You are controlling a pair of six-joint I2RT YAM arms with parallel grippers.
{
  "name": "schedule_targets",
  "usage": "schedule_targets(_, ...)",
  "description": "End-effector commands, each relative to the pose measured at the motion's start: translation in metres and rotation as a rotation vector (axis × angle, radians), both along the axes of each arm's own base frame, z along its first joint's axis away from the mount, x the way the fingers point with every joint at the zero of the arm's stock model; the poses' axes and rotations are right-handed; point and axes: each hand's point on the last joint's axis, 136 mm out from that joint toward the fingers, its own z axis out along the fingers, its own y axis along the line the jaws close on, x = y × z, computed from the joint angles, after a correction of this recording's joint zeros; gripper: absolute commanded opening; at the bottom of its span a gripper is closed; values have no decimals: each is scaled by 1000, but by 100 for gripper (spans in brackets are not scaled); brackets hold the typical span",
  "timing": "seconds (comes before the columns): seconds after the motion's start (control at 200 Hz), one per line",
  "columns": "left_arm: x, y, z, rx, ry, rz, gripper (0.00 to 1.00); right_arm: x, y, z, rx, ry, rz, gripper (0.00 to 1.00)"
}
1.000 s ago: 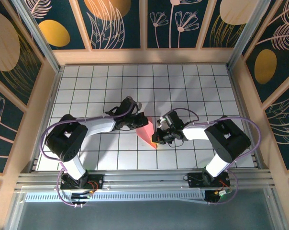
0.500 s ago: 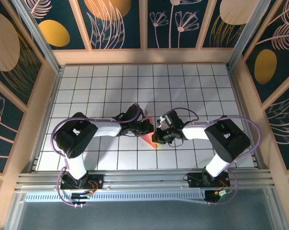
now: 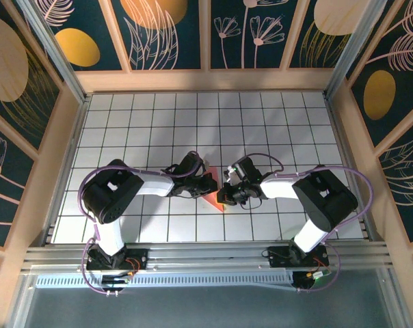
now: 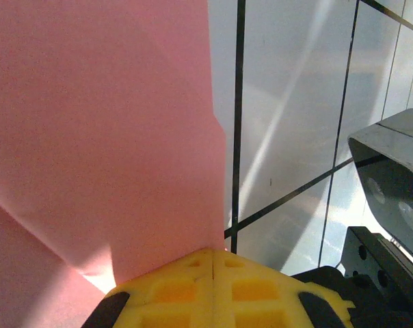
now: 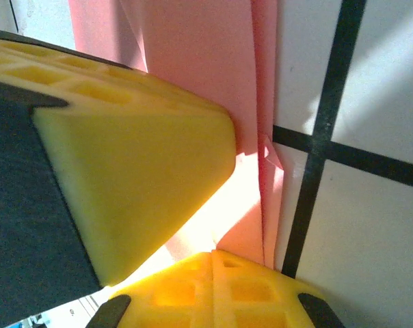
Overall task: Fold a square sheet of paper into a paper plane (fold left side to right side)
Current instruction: Fourth fold the wing at the center of the table.
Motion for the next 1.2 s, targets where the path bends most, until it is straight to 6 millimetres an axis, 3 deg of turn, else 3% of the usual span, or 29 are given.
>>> schedule_targets(0.0,4,4,-8,21,-18,15,0,-27,-57,-56,-307,113,-48,0)
schedule_targets(0.505,23,25,-21,35,6,94,0,-38,-68,-65,-384,149,-8,0)
schedule_targets(1.196,113,83,-19,93,-101,186,0,-47,-66,-65,-380,170,6,0)
